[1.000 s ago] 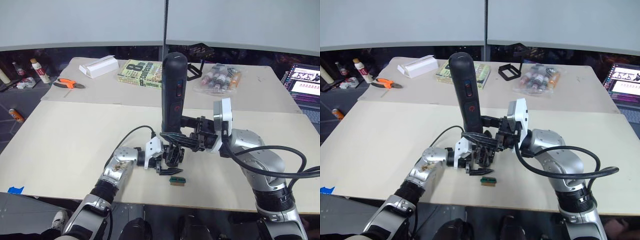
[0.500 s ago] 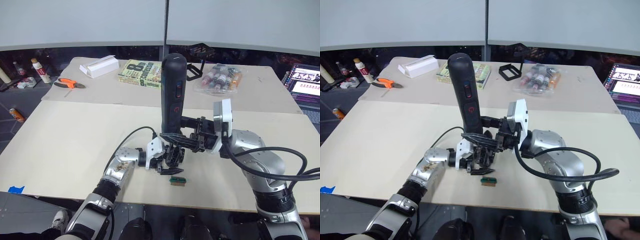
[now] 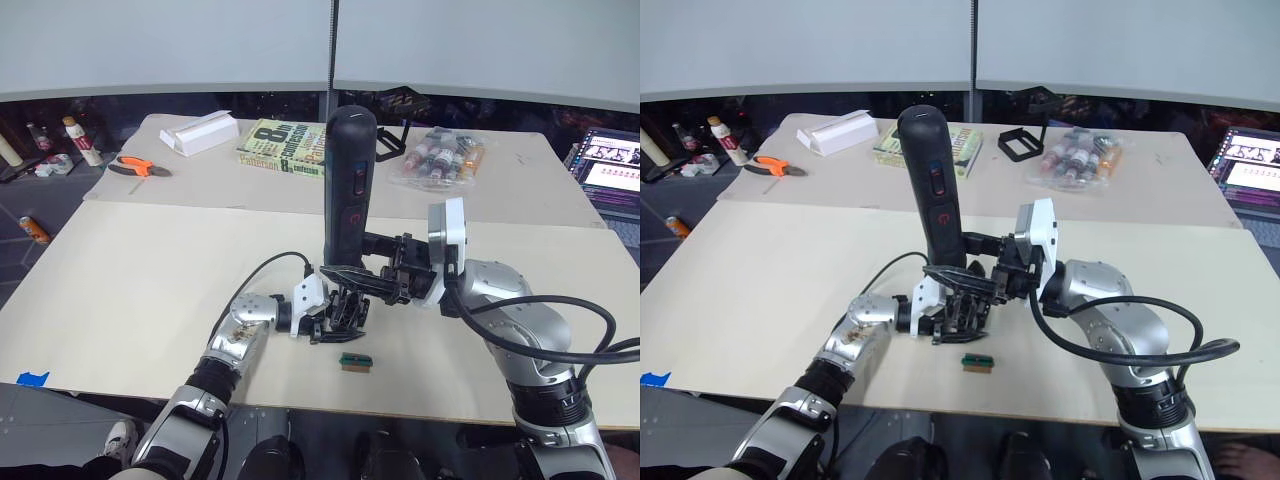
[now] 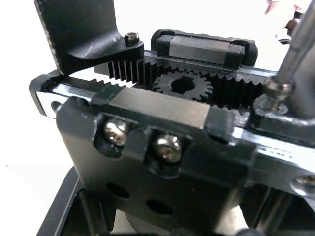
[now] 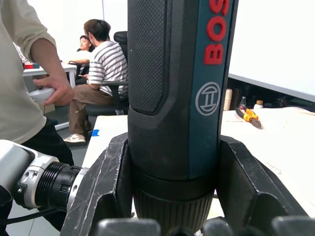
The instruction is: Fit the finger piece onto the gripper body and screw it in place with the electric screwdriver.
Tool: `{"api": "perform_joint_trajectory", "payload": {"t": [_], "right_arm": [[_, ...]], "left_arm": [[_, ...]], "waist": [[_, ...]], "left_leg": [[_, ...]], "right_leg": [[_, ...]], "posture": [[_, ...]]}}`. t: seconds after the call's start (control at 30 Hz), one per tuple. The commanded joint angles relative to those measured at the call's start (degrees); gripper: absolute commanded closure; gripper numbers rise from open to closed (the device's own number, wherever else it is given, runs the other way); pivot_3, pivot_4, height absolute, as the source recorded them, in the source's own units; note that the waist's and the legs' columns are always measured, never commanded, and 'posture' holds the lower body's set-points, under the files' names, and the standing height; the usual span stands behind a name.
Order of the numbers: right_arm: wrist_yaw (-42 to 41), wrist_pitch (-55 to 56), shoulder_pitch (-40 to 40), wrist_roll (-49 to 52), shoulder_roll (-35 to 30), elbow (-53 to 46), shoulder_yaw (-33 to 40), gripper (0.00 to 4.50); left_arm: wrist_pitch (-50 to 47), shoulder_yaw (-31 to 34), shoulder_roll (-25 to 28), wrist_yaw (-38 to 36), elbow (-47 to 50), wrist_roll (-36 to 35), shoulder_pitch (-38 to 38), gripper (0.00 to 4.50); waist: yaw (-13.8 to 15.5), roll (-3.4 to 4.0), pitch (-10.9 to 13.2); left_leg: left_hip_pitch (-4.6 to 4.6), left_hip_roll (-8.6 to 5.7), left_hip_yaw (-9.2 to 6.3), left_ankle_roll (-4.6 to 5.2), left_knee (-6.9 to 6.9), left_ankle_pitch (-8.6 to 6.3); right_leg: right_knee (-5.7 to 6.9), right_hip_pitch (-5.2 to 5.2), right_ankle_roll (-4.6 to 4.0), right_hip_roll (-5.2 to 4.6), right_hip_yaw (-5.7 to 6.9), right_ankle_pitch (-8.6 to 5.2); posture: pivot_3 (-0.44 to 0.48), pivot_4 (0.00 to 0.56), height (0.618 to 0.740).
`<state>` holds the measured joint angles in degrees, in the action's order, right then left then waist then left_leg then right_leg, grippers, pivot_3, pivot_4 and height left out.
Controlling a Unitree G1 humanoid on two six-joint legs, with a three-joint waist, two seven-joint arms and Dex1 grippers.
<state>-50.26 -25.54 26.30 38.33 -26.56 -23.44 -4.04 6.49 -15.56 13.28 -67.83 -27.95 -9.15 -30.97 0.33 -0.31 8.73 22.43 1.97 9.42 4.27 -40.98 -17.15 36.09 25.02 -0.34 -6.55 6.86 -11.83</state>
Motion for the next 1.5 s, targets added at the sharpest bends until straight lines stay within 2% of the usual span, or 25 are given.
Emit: {"api": "perform_joint_trajectory", "payload": {"t": [0.03, 0.5, 1.03, 1.5], "right_arm": [[0.49, -0.33, -0.11, -0.87, -0.22, -0.73, -0.39, 2.58], [0.75, -2.39, 0.75, -4.07, -1.18, 0.82, -4.43, 2.58], [1.89, -3.29, -4.85, -5.48, -1.84, 4.58, -4.62, 2.58], [3.02, -2.28, -5.44, -6.22, -1.68, 5.44, -5.35, 2.58]], "left_arm": [[0.29, 0.1, -0.38, -0.78, 0.36, -0.45, -0.5, 1.95], [-1.12, -0.23, -0.71, -0.63, 0.35, -0.15, -0.56, 1.95], [-1.54, -0.14, -0.52, -0.51, 1.19, -0.23, -0.02, 1.95], [-1.6, -0.01, -0.5, -0.43, 1.78, -0.25, 0.49, 1.95]], "waist": [[0.0, 0.0, 0.0], [0.01, -0.01, -0.02], [0.03, -0.09, -0.23], [-0.03, -0.31, -0.48]], "left_leg": [[0.0, 0.0, 0.0, 0.0, 0.0, 0.0], [-0.05, 0.0, -0.02, 0.0, 0.0, 0.0], [-0.25, 0.02, -0.07, 0.02, 0.02, -0.02], [-0.49, 0.07, -0.17, 0.05, 0.08, -0.05]], "right_leg": [[0.0, 0.0, 0.0, 0.0, 0.0, 0.0], [0.0, -0.06, 0.0, 0.0, 0.01, 0.0], [-0.05, -0.27, 0.0, -0.01, 0.02, 0.0], [-0.16, -0.55, -0.01, -0.06, 0.07, -0.01]], "posture": [[0.0, 0.15, 0.74], [0.0, 0.15, 0.74], [0.0, 0.15, 0.74], [0.0, 0.15, 0.74]]}}
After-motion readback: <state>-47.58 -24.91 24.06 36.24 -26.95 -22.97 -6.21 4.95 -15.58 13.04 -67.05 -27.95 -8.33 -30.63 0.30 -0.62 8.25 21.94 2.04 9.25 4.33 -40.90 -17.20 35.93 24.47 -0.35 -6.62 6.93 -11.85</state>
